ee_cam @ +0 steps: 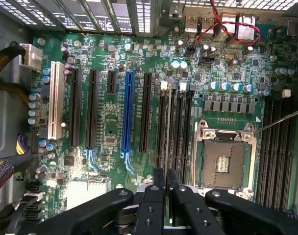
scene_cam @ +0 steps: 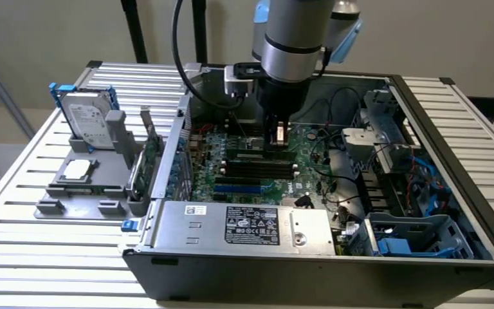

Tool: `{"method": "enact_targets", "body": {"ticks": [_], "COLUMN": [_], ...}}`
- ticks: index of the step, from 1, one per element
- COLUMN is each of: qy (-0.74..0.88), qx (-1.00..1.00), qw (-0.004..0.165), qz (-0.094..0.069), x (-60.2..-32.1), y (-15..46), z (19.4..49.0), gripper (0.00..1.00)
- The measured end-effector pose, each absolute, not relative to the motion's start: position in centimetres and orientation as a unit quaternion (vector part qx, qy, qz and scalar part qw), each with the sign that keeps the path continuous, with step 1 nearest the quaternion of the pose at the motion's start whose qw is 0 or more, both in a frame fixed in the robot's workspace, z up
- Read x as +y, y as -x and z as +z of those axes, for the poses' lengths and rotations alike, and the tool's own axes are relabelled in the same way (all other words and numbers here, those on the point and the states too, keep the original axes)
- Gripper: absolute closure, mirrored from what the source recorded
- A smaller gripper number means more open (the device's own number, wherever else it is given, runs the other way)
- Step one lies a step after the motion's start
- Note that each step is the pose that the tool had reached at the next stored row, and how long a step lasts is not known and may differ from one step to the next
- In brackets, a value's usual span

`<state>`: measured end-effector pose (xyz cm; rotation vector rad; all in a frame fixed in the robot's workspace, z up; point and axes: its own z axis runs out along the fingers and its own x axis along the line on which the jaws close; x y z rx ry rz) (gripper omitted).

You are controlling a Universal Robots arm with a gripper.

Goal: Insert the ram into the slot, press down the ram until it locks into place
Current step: 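Insert the ram into the slot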

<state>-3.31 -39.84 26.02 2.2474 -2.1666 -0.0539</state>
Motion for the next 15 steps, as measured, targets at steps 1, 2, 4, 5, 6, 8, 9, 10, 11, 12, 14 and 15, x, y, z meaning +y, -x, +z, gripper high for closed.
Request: {"method": "enact_targets", "body": {"ticks": [1, 2, 4, 5, 6, 8, 9, 10, 11, 12, 14, 15], "qy": [-0.719, -0.719, -0.717, -0.716, -0.716, -0.714, -0.713, -0.712, -0.712, -0.712, -0.712, -0.712], "qx": [-0.695, -0.695, -0.697, -0.698, -0.698, -0.7, -0.701, -0.702, -0.702, -0.702, -0.702, -0.702], "qw": [0.01, 0.011, 0.013, 0.014, 0.015, 0.017, 0.017, 0.017, 0.017, 0.018, 0.018, 0.018], "qz": [-0.017, -0.016, -0.014, -0.013, -0.012, -0.011, -0.01, -0.01, -0.01, -0.01, -0.009, -0.009], "x": [-39.82, -39.77, -39.64, -39.58, -39.52, -39.42, -39.38, -39.35, -39.35, -39.35, -39.35, -39.35], "y": [3.31, 3.32, 3.31, 3.31, 3.31, 3.31, 3.31, 3.3, 3.3, 3.31, 3.31, 3.31], "z": [25.87, 25.75, 25.53, 25.44, 25.37, 25.24, 25.19, 25.15, 25.14, 25.13, 25.1, 25.07], "gripper": [0.87, 0.87, 0.87, 0.87, 0.87, 0.87, 0.87, 0.87, 0.87, 0.87, 0.87, 0.87]}}
